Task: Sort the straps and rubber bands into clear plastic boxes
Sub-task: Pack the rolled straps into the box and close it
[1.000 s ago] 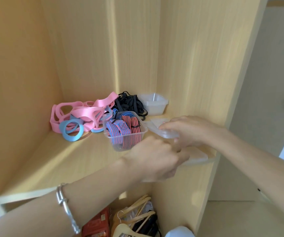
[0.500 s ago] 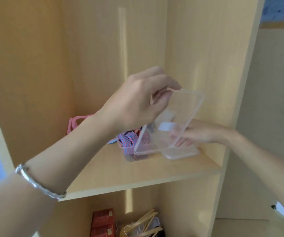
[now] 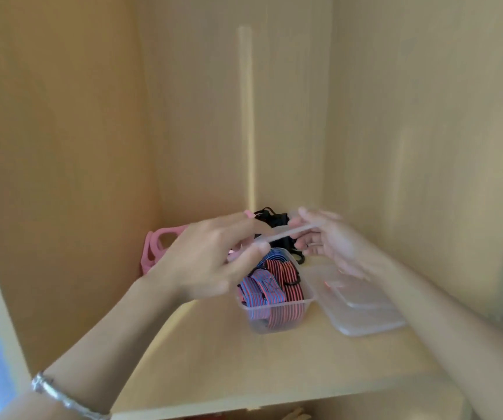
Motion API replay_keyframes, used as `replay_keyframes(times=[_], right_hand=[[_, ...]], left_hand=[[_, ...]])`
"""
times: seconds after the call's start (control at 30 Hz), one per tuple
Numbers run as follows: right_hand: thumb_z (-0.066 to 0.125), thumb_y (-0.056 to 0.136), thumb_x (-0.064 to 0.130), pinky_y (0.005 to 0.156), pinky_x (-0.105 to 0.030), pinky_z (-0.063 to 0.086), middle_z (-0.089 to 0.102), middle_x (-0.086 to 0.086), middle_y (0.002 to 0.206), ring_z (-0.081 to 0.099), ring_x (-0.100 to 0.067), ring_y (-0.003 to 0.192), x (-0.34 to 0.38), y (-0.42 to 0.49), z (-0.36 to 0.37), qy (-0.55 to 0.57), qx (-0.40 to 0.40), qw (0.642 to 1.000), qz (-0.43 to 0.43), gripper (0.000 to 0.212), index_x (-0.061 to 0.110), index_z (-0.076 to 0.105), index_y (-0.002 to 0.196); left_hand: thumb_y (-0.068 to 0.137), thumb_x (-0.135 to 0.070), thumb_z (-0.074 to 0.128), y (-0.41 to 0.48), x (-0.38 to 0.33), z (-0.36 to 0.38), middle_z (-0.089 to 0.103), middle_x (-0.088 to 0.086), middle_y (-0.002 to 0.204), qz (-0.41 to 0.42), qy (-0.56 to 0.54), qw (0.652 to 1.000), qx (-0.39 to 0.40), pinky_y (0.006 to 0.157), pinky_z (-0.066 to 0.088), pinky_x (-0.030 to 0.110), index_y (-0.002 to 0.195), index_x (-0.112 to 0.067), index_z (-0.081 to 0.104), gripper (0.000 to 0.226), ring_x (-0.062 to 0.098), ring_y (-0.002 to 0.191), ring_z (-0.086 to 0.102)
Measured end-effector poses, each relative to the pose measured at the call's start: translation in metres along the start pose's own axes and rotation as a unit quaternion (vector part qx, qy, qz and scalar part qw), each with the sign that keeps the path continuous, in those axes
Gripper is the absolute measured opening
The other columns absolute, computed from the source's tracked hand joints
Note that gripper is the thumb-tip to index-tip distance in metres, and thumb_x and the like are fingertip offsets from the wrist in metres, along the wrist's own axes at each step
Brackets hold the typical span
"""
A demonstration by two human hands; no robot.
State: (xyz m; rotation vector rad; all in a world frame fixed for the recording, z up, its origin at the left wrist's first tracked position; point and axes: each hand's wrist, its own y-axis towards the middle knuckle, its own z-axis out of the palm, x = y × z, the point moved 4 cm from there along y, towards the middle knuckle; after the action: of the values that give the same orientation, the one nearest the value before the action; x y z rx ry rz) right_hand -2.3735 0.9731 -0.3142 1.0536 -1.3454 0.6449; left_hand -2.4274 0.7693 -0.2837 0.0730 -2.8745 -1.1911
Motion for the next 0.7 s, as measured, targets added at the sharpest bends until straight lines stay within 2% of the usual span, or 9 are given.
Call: replay_keyframes(times=[0.13, 0.27, 0.33, 0.4, 0.47, 0.53, 0.57, 0.63, 0.7], right_hand=[[0.055, 0.094, 0.013, 0.050, -0.022, 0.039, 0.055, -0.003, 0.055, 0.047, -0.013, 0.049, -0.010, 0.013, 0.014, -0.001, 0.010, 1.000, 0.000, 0.022, 0.006, 0.067, 0.077], [0.058, 0.089, 0.001, 0.044, -0.020, 0.035, 0.053, -0.005, 0.056, 0.043, -0.011, 0.044, -0.015, 0.016, 0.013, -0.009, 0.023, 1.000, 0.001, 0.019, 0.008, 0.066, 0.072], [0.057, 0.086, -0.005, 0.041, -0.020, 0.035, 0.054, -0.003, 0.053, 0.042, -0.010, 0.041, -0.015, 0.017, 0.012, -0.013, 0.006, 1.000, -0.003, 0.022, 0.008, 0.065, 0.071], [0.056, 0.085, -0.008, 0.040, -0.020, 0.035, 0.054, -0.001, 0.050, 0.041, -0.011, 0.039, -0.015, 0.017, 0.015, -0.001, -0.009, 1.000, -0.023, 0.023, 0.008, 0.065, 0.071], [0.056, 0.084, -0.007, 0.042, -0.020, 0.036, 0.055, 0.001, 0.050, 0.042, -0.011, 0.040, -0.016, 0.017, 0.020, -0.018, -0.027, 0.998, -0.049, 0.022, 0.008, 0.066, 0.073], [0.056, 0.083, -0.004, 0.042, -0.018, 0.035, 0.057, 0.005, 0.049, 0.043, -0.009, 0.040, -0.020, 0.018, 0.025, -0.076, -0.036, 0.994, -0.065, 0.020, 0.011, 0.066, 0.073], [0.057, 0.082, -0.003, 0.041, -0.016, 0.033, 0.056, 0.007, 0.049, 0.043, -0.007, 0.040, -0.022, 0.018, 0.026, -0.102, -0.032, 0.992, -0.069, 0.021, 0.013, 0.065, 0.072], [0.059, 0.083, 0.000, 0.043, -0.015, 0.031, 0.053, 0.009, 0.049, 0.040, -0.004, 0.042, -0.028, 0.019, 0.026, -0.140, -0.008, 0.988, -0.068, 0.022, 0.017, 0.064, 0.069], [0.061, 0.084, 0.003, 0.047, -0.016, 0.032, 0.050, 0.009, 0.052, 0.040, -0.005, 0.047, -0.032, 0.019, 0.020, -0.161, 0.020, 0.985, -0.060, 0.021, 0.019, 0.065, 0.071]], left_hand=[[0.082, -0.081, 0.024, -0.006, 0.027, 0.020, 0.048, -0.008, 0.059, -0.059, -0.107, 0.988, 0.091, 0.058, 0.038, 0.033, 0.068, -0.033, 0.054, 0.058, 0.008, 0.056, 0.040], [0.065, -0.096, 0.017, -0.007, 0.050, 0.031, 0.051, -0.011, 0.062, -0.163, -0.261, 0.939, 0.154, 0.058, 0.038, 0.030, 0.087, -0.014, 0.070, 0.100, 0.006, 0.062, 0.045], [0.067, -0.094, 0.013, -0.008, 0.056, 0.035, 0.064, -0.004, 0.071, -0.211, -0.304, 0.914, 0.164, 0.068, 0.044, 0.026, 0.090, -0.025, 0.074, 0.095, 0.013, 0.072, 0.058], [0.074, -0.086, 0.020, -0.006, 0.060, 0.038, 0.067, -0.005, 0.076, -0.250, -0.275, 0.918, 0.139, 0.078, 0.047, 0.026, 0.090, -0.028, 0.073, 0.081, 0.011, 0.079, 0.061], [0.083, -0.073, 0.032, -0.003, 0.061, 0.043, 0.063, -0.013, 0.081, -0.266, -0.201, 0.937, 0.110, 0.078, 0.041, 0.016, 0.094, -0.017, 0.071, 0.069, 0.007, 0.081, 0.056], [0.090, -0.063, 0.035, -0.002, 0.057, 0.055, 0.059, -0.008, 0.101, -0.251, -0.168, 0.942, 0.144, 0.081, 0.033, 0.004, 0.110, -0.006, 0.065, 0.067, 0.001, 0.089, 0.048], [0.088, -0.070, 0.033, -0.004, 0.057, 0.063, 0.055, -0.009, 0.121, -0.256, -0.157, 0.937, 0.178, 0.095, 0.028, 0.002, 0.127, -0.011, 0.058, 0.075, -0.004, 0.105, 0.044], [0.078, -0.086, 0.022, -0.011, 0.059, 0.080, 0.023, -0.014, 0.156, -0.281, -0.121, 0.922, 0.237, 0.118, 0.007, 0.022, 0.151, -0.029, 0.026, 0.093, -0.002, 0.141, 0.016], [0.085, -0.075, 0.023, -0.015, 0.057, 0.092, -0.003, -0.014, 0.160, -0.313, -0.101, 0.904, 0.273, 0.113, -0.008, 0.022, 0.154, -0.030, 0.005, 0.083, 0.002, 0.146, -0.008]])
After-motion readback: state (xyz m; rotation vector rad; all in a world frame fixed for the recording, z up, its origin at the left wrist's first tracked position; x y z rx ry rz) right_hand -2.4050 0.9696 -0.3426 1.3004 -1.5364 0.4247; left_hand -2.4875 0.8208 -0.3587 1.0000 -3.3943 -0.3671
